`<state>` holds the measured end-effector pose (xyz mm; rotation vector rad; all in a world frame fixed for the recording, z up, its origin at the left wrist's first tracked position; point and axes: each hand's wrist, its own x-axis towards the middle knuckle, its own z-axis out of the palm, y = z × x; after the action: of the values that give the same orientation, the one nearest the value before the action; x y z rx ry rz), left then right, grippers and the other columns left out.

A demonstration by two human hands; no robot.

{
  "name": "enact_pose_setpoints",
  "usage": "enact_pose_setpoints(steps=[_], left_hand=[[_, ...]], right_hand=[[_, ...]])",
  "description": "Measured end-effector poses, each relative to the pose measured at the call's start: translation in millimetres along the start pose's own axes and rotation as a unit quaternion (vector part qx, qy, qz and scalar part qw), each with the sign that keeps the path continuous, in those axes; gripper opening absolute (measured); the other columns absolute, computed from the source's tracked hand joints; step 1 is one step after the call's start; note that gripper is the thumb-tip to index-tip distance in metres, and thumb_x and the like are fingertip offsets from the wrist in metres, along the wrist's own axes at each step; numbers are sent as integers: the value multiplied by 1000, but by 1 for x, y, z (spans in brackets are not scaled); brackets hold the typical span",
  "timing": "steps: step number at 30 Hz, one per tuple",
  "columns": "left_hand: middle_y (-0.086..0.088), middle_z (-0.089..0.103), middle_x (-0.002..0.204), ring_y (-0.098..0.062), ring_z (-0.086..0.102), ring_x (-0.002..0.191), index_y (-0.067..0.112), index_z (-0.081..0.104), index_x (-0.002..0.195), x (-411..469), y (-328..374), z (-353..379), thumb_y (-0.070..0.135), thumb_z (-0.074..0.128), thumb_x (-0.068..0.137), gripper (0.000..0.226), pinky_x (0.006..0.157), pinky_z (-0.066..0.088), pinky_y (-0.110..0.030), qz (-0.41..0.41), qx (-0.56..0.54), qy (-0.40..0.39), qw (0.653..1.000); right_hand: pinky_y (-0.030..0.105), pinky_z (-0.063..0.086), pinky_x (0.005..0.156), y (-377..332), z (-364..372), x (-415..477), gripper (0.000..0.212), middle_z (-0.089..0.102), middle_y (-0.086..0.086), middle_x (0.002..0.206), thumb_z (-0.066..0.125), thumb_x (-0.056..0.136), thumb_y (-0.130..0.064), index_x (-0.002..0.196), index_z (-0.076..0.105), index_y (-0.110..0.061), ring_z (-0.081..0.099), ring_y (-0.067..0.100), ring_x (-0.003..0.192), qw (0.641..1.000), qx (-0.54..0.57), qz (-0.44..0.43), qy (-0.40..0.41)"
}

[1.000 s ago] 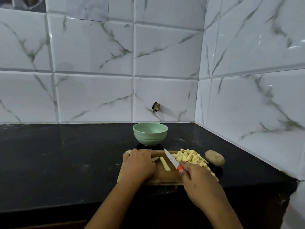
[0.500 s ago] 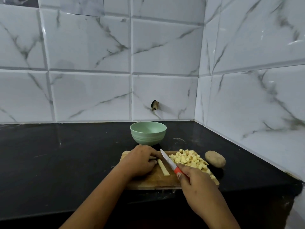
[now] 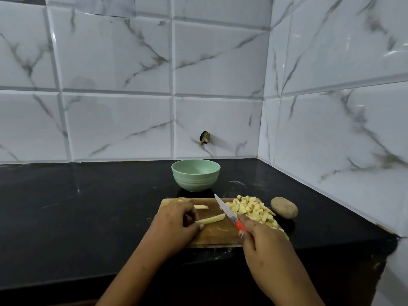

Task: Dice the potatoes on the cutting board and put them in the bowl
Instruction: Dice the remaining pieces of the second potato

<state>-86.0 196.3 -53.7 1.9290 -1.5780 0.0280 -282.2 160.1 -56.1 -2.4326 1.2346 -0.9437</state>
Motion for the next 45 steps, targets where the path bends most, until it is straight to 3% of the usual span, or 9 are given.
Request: enact_pose_setpoints(steps=[4, 9, 14, 17, 22, 28, 32, 38, 45], left_hand=[[22, 56, 83, 6, 52, 82, 36, 62, 81, -2, 4, 1, 36, 68, 84, 7, 63, 36, -6, -14, -15, -1, 1000], [22, 56, 74, 5, 51, 70, 39, 61, 80, -4, 7, 4, 38, 65, 86, 8, 56, 32, -9, -25, -7, 15, 1000], [20, 57, 75, 2, 53, 71, 36, 68, 87, -5, 5, 7, 39, 65, 85, 4, 66, 43, -16, -22, 5, 33, 999], [20, 59, 75, 2, 55, 73, 36, 69, 86, -6, 5, 7, 39, 66, 85, 5, 69, 47, -19, -26, 0, 39, 999], [20, 60, 77, 2, 54, 74, 36, 70, 91, -7, 5, 8, 40, 64, 86, 8, 66, 45, -17, -27, 5, 41, 999], [20, 62, 84, 0, 56, 79, 38, 70, 94, -8, 7, 7, 40, 62, 87, 11, 69, 46, -19, -27, 20, 48, 998], [21, 59, 79, 0, 56, 80, 37, 71, 95, -10, 7, 7, 38, 63, 87, 12, 72, 47, -20, -27, 14, 56, 998], [22, 62, 84, 1, 55, 83, 38, 72, 94, -10, 7, 7, 40, 63, 87, 11, 77, 46, -21, -31, 10, 56, 998], [19, 63, 82, 0, 56, 80, 32, 72, 90, -10, 6, 6, 39, 68, 83, 10, 77, 47, -21, -49, -11, 68, 996]], right_hand=[[20, 48, 85, -7, 5, -4, 44, 61, -10, 121, 35, 103, -32, 147, 32, -37, 56, 5, 105, 999, -33, 3, -14], [21, 46, 81, -9, 4, -4, 47, 61, -12, 117, 32, 103, -30, 149, 26, -39, 57, 6, 101, 997, -77, 5, -18], [21, 35, 61, -17, 8, -7, 56, 58, -5, 117, 36, 102, -20, 151, 16, -37, 52, 11, 89, 987, -150, 9, -63], [22, 35, 64, -21, 10, -7, 57, 58, -5, 118, 36, 102, -18, 152, 14, -35, 57, 12, 101, 983, -166, 12, -79], [25, 40, 73, -19, -1, -5, 61, 58, -6, 119, 38, 101, -19, 152, 10, -38, 56, 13, 101, 986, -147, 33, -76], [25, 40, 71, -31, 12, -10, 59, 58, -1, 117, 37, 101, -14, 152, 13, -30, 56, 15, 103, 982, -171, 8, -85], [22, 36, 66, -29, 8, -8, 56, 58, -5, 112, 35, 103, -19, 152, 13, -34, 52, 11, 86, 983, -170, 2, -67], [24, 37, 71, -42, 11, -14, 65, 54, 1, 123, 38, 100, -13, 153, 5, -31, 56, 16, 106, 975, -174, 9, -136], [23, 35, 68, -40, 5, -16, 59, 56, -5, 121, 38, 102, -21, 152, 11, -35, 55, 13, 103, 985, -148, -12, -89]])
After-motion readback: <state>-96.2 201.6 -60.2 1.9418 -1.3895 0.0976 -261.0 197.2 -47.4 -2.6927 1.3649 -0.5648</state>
